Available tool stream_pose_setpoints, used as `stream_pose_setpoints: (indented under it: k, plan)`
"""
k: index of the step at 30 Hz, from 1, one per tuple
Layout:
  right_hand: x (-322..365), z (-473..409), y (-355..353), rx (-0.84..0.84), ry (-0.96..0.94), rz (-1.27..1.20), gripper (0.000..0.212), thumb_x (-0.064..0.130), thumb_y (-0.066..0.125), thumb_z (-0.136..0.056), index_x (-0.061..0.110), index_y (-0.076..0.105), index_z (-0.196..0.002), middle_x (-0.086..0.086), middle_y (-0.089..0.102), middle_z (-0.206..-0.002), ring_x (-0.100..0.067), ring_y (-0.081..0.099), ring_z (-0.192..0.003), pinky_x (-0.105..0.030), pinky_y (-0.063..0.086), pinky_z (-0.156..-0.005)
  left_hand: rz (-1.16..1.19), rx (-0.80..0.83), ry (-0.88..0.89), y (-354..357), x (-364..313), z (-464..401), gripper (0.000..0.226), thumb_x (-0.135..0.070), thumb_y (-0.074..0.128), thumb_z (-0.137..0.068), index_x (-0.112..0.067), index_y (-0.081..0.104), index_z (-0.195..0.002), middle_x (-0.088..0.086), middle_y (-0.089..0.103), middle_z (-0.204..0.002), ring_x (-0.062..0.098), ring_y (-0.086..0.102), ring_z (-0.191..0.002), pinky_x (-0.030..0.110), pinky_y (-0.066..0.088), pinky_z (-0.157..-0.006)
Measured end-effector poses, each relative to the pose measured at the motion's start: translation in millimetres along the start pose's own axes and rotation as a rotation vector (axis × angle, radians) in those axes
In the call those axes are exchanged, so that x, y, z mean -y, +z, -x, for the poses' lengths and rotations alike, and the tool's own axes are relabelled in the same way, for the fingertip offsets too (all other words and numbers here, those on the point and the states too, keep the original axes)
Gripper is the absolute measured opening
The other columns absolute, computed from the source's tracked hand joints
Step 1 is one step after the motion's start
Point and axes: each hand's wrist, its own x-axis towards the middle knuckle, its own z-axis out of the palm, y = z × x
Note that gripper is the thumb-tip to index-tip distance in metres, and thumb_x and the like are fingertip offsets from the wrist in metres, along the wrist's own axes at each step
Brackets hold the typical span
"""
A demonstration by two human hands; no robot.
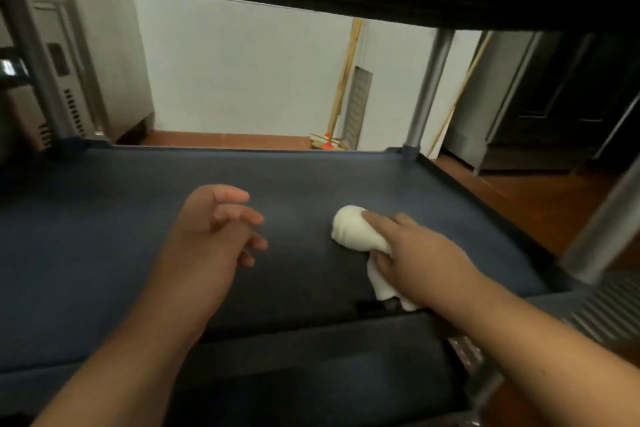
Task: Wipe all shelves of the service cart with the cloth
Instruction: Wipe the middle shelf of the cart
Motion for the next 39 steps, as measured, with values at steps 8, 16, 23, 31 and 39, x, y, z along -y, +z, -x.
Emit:
stream_pose_setpoints:
  k: [8,16,23,31,39]
  plan:
    - [-132.4,23.1,-13.3,-0.047,0.211,0.019,0.062,0.046,0.05,-0.097,0.049,0.021,-0.152,0.006,0.049,-0.137,-0.023,0.061,-0.104,-0.033,0.049,-0.074,-0.009,0.061,-0.073,104.1,9.5,-12.6,0.033,0.008,0.043,-0.088,-0.021,0.054,-0.098,-0.001,0.066,-0.079,0.016,0.065,-0.063,0.034,0.047,-0.058]
    - [-110.7,28.5,-15.9,-0.027,0.311,-0.042,0.064,0.043,0.055,-0.084,0.051,0.034,-0.144,0.001,0.055,-0.118,-0.025,0.064,-0.083,-0.042,0.057,-0.069,-0.036,-0.058,-0.072,42.9,-1.6,-13.2,0.035,0.01,0.044,-0.088,-0.021,0.054,-0.101,0.001,0.066,-0.083,0.012,0.065,-0.061,0.028,0.049,-0.054]
    - [45.0,40.3,-12.3,-0.083,0.214,-0.127,0.055,0.026,0.063,-0.085,0.039,0.052,-0.137,-0.004,0.063,-0.119,-0.032,0.063,-0.107,-0.042,0.051,-0.085,0.044,-0.141,0.012,-98.9,-3.2,39.2,0.037,0.016,0.043,-0.088,-0.018,0.055,-0.096,0.002,0.065,-0.077,0.014,0.062,-0.057,0.03,0.046,-0.054]
    - [288.0,25.0,8.7,-0.041,-0.057,-0.226,0.05,0.026,0.053,-0.092,0.027,0.046,-0.141,-0.01,0.055,-0.127,-0.037,0.058,-0.11,-0.041,0.049,-0.089,0.17,-0.165,-0.04,-245.1,-11.3,86.7,0.035,0.021,0.043,-0.084,-0.009,0.056,-0.098,0.009,0.064,-0.079,0.014,0.061,-0.056,0.031,0.044,-0.055]
    - [455.8,9.5,20.0,0.034,-0.199,-0.363,0.047,0.023,0.053,-0.091,0.015,0.045,-0.136,-0.018,0.047,-0.124,-0.045,0.054,-0.108,-0.043,0.045,-0.083,0.208,-0.233,-0.155,-283.4,1.6,101.7,0.034,0.02,0.04,-0.085,-0.01,0.054,-0.093,0.01,0.063,-0.079,0.013,0.059,-0.054,0.023,0.043,-0.047]
